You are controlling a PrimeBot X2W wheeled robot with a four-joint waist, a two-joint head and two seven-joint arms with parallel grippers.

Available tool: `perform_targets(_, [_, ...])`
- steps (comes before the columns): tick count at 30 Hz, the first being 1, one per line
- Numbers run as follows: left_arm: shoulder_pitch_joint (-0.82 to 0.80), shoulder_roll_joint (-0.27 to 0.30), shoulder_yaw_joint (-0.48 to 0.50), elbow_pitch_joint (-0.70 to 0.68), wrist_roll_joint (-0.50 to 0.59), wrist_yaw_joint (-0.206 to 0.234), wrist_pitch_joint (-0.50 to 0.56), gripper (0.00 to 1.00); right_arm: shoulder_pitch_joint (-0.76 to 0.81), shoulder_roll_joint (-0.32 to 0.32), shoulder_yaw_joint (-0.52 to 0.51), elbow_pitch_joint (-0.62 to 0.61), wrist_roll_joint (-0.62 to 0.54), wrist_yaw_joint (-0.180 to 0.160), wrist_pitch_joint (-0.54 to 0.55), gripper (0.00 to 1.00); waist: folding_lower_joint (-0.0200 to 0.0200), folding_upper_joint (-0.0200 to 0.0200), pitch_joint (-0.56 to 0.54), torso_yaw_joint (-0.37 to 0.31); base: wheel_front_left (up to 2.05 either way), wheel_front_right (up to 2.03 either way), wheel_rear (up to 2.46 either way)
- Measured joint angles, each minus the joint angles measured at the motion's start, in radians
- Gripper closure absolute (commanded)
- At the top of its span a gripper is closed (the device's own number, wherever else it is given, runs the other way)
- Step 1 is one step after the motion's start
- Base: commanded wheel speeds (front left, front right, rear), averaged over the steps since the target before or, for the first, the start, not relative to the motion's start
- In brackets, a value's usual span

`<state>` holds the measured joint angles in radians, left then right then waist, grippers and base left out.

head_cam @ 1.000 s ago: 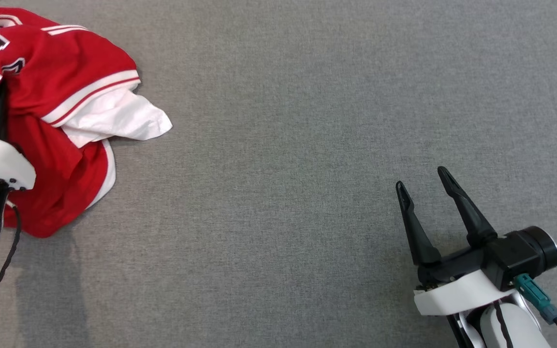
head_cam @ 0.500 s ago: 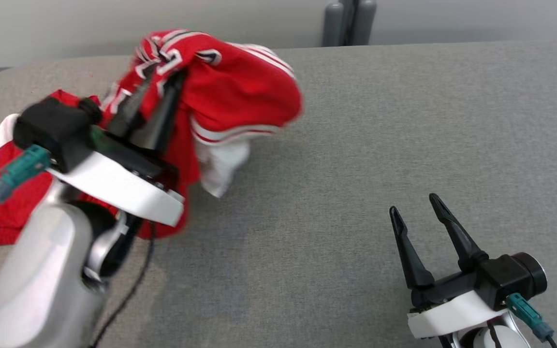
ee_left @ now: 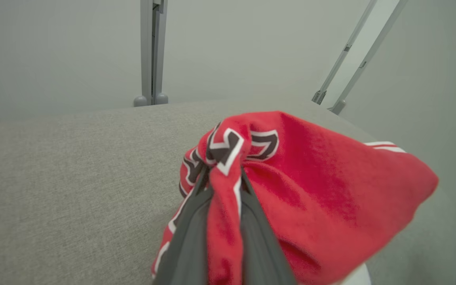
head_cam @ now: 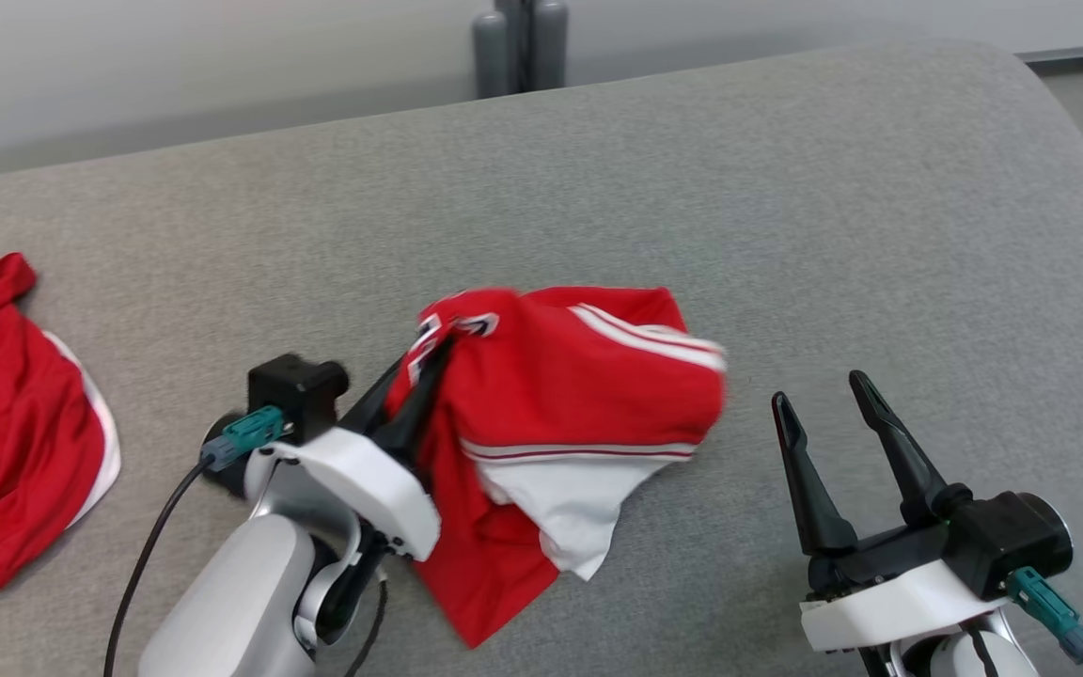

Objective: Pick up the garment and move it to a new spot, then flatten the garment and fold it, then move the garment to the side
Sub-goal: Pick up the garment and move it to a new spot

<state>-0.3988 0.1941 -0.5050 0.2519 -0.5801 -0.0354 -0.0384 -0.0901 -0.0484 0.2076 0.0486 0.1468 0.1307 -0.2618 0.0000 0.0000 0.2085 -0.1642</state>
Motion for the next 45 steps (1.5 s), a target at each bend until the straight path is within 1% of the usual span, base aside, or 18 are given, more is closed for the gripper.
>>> perform_targets(3, [-0.017,-0.008,0.012,0.200,-0.003,-0.011,-0.044,1.00,0.004,-0.001,-0.001,0.001,0.002,0.000,0.000,0.00,0.0000,0.0000,0.002,-0.024,0.00,0.00,0.00])
perform_targets(7, [-0.047,-0.024,0.012,0.385,-0.014,-0.046,-0.107,1.00,0.012,0.000,-0.002,0.003,0.003,0.000,0.000,0.00,0.0000,0.0000,-0.002,-0.031,0.00,0.00,0.00])
perform_targets(8, [-0.054,-0.032,0.012,0.415,-0.015,-0.053,-0.128,0.82,0.015,0.000,-0.003,0.003,0.002,0.000,0.000,0.00,0.0000,0.0000,-0.006,-0.029,0.00,0.00,0.00])
perform_targets(9, [-0.061,-0.038,0.008,0.436,-0.014,-0.057,-0.154,0.59,0.018,0.000,-0.005,0.004,0.000,0.000,0.000,0.00,0.0000,0.0000,-0.010,-0.026,0.00,0.00,0.00])
perform_targets(10, [-0.067,-0.042,0.005,0.448,-0.007,-0.061,-0.175,0.02,0.019,0.000,-0.006,0.004,-0.005,0.000,0.000,0.00,0.0000,0.0000,-0.016,-0.022,0.00,0.00,0.00])
perform_targets(12, [-0.072,-0.045,0.001,0.445,0.018,-0.063,-0.206,0.00,0.019,0.000,-0.014,0.000,-0.023,0.000,0.000,0.00,0.0000,0.0000,-0.030,-0.014,0.00,0.00,0.00])
perform_targets(13, [-0.070,-0.043,0.005,0.426,0.033,-0.055,-0.215,0.00,0.021,0.000,-0.021,-0.006,-0.033,0.000,0.000,0.00,0.0000,0.0000,-0.039,-0.010,0.00,0.00,0.00])
perform_targets(16, [-0.018,-0.031,0.040,0.299,0.084,-0.019,-0.222,0.00,0.040,0.000,-0.055,-0.031,-0.066,0.000,0.000,0.00,0.0000,0.0000,-0.068,0.008,0.00,0.00,0.00])
perform_targets(20, [0.129,0.005,0.116,0.073,0.160,0.043,-0.223,0.00,0.057,-0.002,-0.101,-0.063,-0.107,0.000,0.000,0.00,0.0000,0.0000,-0.105,0.042,0.00,0.00,0.00])
perform_targets(23, [0.262,0.027,0.197,-0.073,0.207,0.094,-0.223,0.00,0.066,-0.014,-0.127,-0.080,-0.125,0.000,0.000,0.00,0.0000,0.0000,-0.138,0.065,0.00,0.00,0.00])
perform_targets(25, [0.341,0.039,0.241,-0.132,0.243,0.114,-0.226,0.00,0.081,-0.022,-0.153,-0.092,-0.136,0.000,0.000,0.00,0.0000,0.0000,-0.156,0.082,0.00,0.00,0.00])
perform_targets(27, [0.423,0.035,0.294,-0.170,0.250,0.124,-0.225,0.00,0.098,-0.029,-0.175,-0.093,-0.150,0.000,0.000,0.00,0.0000,0.0000,-0.174,0.099,0.00,0.00,0.00])
perform_targets(29, [0.485,0.030,0.338,-0.202,0.276,0.123,-0.226,0.00,0.114,-0.031,-0.198,-0.093,-0.161,0.000,0.000,0.00,0.0000,0.0000,-0.189,0.117,0.00,0.00,0.00])
perform_targets(34, [0.607,-0.015,0.427,-0.233,0.325,0.112,-0.226,0.00,0.168,-0.028,-0.244,-0.078,-0.176,0.000,0.000,0.00,0.0000,0.0000,-0.224,0.150,0.00,0.00,0.00])
perform_targets(38, [0.653,-0.055,0.455,-0.242,0.370,0.082,-0.226,0.00,0.194,-0.023,-0.256,-0.057,-0.176,0.000,0.000,0.00,0.0000,0.0000,-0.242,0.169,0.00,0.00,0.00])
perform_targets(39, [0.653,-0.055,0.455,-0.242,0.370,0.082,-0.226,0.00,0.194,-0.023,-0.256,-0.057,-0.176,0.000,0.000,0.00,0.0000,0.0000,-0.242,0.169,0.00,0.00,0.00])
perform_targets(42, [0.657,-0.088,0.472,-0.263,0.397,0.053,-0.226,0.00,0.214,-0.015,-0.257,-0.031,-0.172,0.000,0.000,0.00,0.0000,0.0000,-0.248,0.177,0.00,0.00,0.00])
perform_targets(45, [0.655,-0.104,0.483,-0.253,0.409,0.035,-0.226,0.00,0.225,-0.009,-0.250,-0.007,-0.165,0.000,0.000,0.00,0.0000,0.0000,-0.251,0.175,0.00,0.00,0.00])
